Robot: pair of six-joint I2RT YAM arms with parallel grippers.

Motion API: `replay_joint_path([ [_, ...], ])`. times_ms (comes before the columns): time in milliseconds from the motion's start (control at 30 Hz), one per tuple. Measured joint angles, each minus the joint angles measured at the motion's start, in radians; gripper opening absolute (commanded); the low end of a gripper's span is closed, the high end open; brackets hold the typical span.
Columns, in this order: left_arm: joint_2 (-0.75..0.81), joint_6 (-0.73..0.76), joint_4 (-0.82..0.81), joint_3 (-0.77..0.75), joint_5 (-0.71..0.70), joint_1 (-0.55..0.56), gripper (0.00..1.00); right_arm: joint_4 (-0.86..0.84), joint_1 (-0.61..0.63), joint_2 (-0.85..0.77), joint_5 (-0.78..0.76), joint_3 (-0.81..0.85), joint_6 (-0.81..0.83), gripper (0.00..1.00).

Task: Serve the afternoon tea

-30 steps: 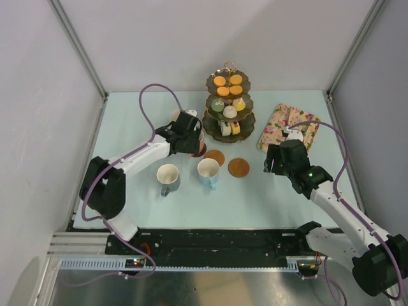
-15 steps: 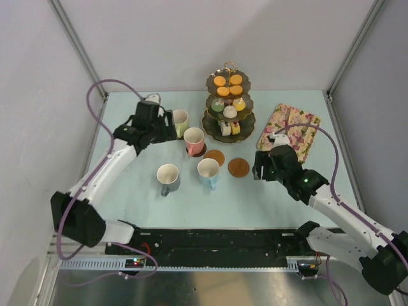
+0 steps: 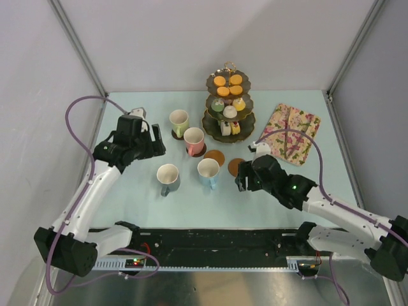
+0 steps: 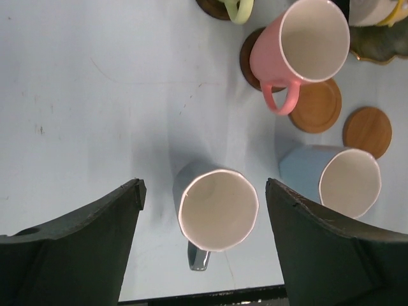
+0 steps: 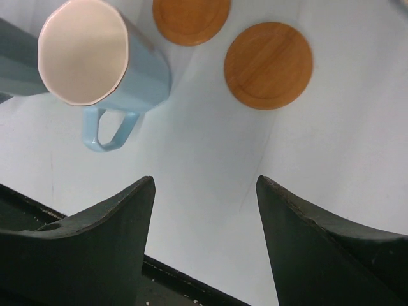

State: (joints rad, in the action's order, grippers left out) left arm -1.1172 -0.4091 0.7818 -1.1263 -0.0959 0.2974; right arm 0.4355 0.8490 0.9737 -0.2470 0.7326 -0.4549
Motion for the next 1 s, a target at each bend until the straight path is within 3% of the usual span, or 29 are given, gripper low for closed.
replay_joint_path([
  [500, 0.107, 0.053, 0.098, 0.144, 0.125, -0.020, 0.80, 0.001, 0.142, 0.131, -0.088, 0.033, -0.201, 0.70],
  [1000, 0.157, 0.068, 0.122, 0.148, 0.239, -0.020, 0.76, -0.019, 0.225, 0.305, -0.105, 0.161, -0.221, 0.69],
])
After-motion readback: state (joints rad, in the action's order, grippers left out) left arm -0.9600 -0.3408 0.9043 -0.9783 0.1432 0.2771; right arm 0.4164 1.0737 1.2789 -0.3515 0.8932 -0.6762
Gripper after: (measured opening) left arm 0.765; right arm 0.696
